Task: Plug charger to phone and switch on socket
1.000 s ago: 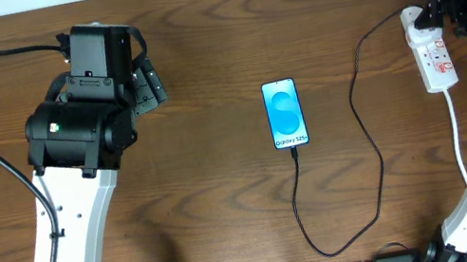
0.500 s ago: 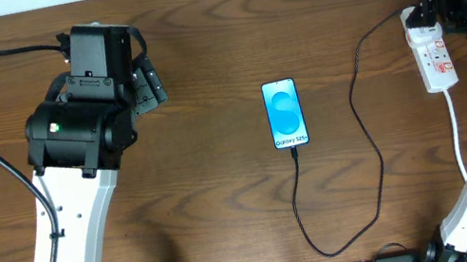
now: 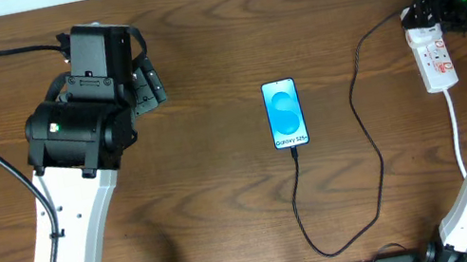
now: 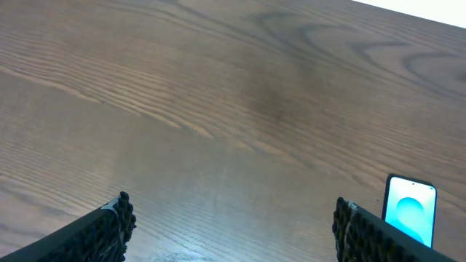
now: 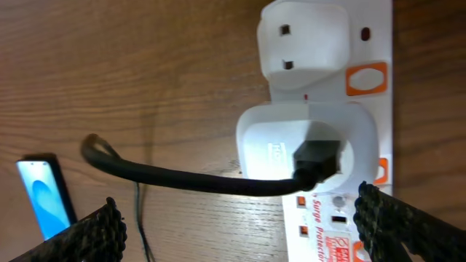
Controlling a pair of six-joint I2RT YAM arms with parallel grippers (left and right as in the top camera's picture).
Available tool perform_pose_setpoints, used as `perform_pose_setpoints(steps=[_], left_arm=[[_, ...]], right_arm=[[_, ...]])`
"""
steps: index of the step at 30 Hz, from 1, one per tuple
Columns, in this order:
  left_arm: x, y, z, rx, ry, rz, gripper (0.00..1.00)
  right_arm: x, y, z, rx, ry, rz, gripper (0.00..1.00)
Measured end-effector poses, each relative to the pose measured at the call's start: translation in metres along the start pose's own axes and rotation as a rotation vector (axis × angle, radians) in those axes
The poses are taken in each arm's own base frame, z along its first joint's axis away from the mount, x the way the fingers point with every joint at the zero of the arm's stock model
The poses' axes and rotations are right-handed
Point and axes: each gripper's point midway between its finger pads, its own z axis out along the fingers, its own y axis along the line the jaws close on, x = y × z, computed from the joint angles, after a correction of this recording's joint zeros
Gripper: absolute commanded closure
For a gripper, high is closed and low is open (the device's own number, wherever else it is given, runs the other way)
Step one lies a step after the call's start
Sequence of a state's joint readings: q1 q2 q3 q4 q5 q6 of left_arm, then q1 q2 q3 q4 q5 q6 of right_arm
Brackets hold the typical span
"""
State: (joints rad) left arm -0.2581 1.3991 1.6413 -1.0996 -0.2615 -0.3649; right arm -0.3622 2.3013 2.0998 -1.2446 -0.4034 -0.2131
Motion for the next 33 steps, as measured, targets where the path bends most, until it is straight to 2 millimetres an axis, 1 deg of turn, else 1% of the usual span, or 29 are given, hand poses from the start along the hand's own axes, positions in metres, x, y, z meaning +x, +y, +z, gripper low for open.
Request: perform_pose_setpoints(steps=[9,14,17,22,25,30,33], left_arm=[[0.000,0.000,0.000,0.000,0.000,0.000,0.11],[0.000,0.000,0.000,0.000,0.000,0.000,0.11],[0.000,0.000,0.000,0.000,0.000,0.000,0.11],[0.000,0.000,0.000,0.000,0.000,0.000,0.11],[0.000,0.000,0.000,0.000,0.000,0.000,0.11],[0.000,0.000,0.000,0.000,0.000,0.000,0.11],[0.000,0.000,0.000,0.000,0.000,0.000,0.11]], right_arm=[[0.001,-0.007,0.000,0.041,0.007,0.000,0.01],[-0.006,-0.010,0.002,0.050,-0.021,-0.013,0.01],[-0.004,-0.014,0.011,0.051,-0.022,-0.015,0.01],[0.006,-0.021,0.033,0.046,-0.006,-0.009,0.01],[0.011,-0.024,0.041,0.050,0.001,-0.009,0.01],[0.009,-0.031,0.046,0.058,-0.020,-0.010,0.01],[0.009,-0.031,0.046,0.055,-0.022,-0.010,0.01]])
